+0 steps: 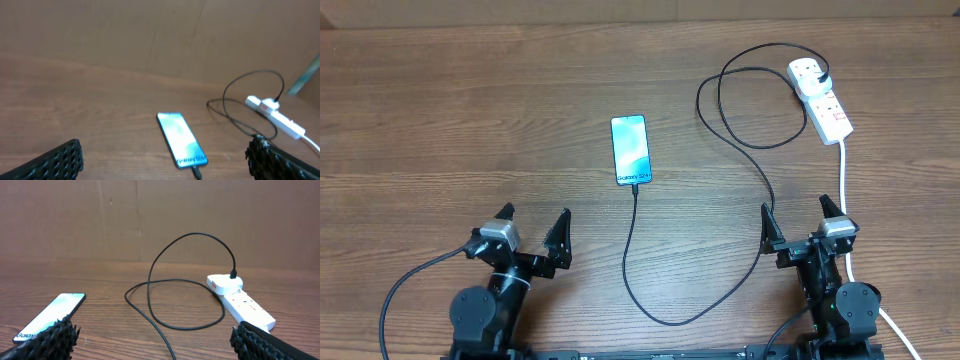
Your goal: Plug charger to phone and switch on socket
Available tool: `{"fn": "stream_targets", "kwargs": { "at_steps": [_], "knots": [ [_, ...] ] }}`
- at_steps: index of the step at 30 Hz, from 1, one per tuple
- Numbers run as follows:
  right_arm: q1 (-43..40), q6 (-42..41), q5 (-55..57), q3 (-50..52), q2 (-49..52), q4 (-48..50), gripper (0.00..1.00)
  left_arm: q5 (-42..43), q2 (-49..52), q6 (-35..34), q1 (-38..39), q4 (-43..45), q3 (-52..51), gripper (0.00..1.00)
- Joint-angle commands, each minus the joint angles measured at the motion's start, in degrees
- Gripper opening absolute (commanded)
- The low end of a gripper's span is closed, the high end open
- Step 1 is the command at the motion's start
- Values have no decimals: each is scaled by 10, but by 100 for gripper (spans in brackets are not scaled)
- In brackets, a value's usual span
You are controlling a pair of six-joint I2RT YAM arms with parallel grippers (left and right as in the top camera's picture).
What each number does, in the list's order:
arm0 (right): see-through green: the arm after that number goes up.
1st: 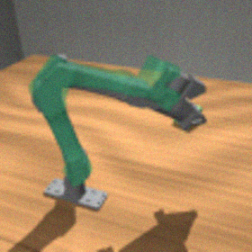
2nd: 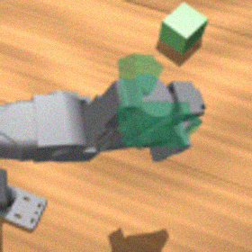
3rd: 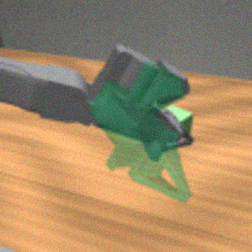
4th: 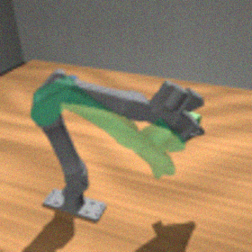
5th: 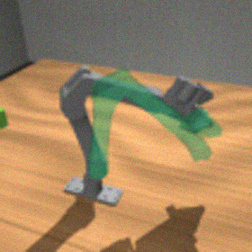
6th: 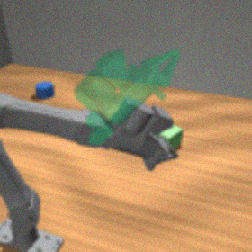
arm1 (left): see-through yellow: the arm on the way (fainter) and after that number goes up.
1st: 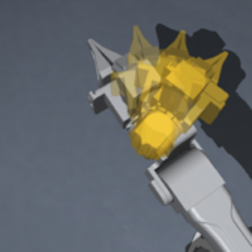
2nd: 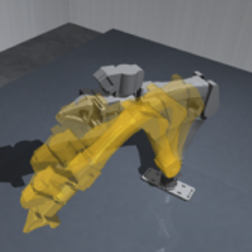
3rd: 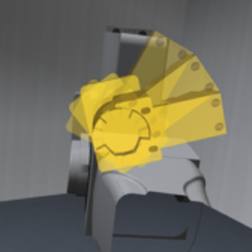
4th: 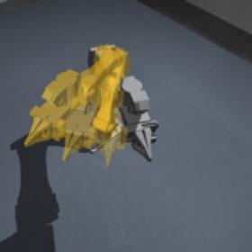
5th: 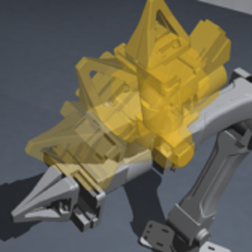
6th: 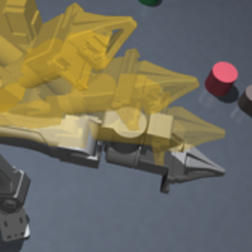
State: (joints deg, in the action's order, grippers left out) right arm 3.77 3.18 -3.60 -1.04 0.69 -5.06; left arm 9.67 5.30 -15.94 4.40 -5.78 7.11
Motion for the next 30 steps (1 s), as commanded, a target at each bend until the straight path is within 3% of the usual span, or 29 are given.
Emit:
{"fn": "stream_targets", "kwargs": {
  "at_steps": [1,30],
  "knots": [
    [-3,-1,5,5,-5,4,100,9,-27,12,1,23,-32,100],
    [-3,-1,5,5,-5,4,100,-27,-51,12,0,96,-68,100]
  ]
}}
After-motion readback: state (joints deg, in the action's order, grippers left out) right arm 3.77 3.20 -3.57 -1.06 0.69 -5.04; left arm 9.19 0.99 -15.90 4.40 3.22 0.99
